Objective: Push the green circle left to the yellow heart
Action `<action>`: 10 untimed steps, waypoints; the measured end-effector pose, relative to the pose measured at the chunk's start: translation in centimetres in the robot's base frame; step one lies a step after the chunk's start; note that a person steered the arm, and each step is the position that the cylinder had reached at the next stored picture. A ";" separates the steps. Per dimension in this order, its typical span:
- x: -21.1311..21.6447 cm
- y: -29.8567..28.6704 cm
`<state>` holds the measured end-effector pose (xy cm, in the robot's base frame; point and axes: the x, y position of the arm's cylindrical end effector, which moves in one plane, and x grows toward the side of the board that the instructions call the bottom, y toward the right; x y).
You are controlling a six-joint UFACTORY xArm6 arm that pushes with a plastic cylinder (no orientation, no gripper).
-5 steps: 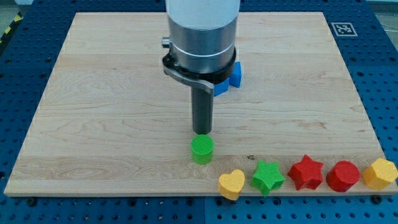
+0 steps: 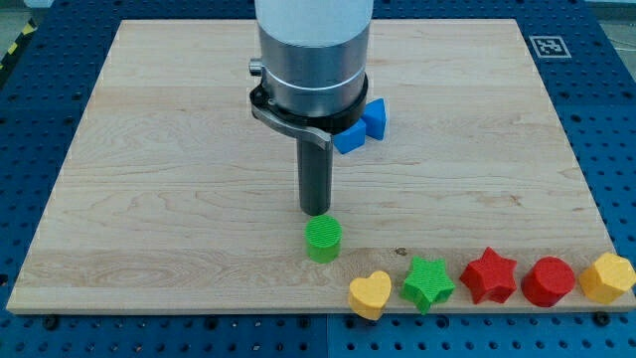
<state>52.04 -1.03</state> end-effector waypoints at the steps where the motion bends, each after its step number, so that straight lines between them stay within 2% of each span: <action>1: 1.2 2.2; 6: 5.5 1.2; 7: 5.6 1.2; 8: 2.9 1.8; 10: 2.5 2.2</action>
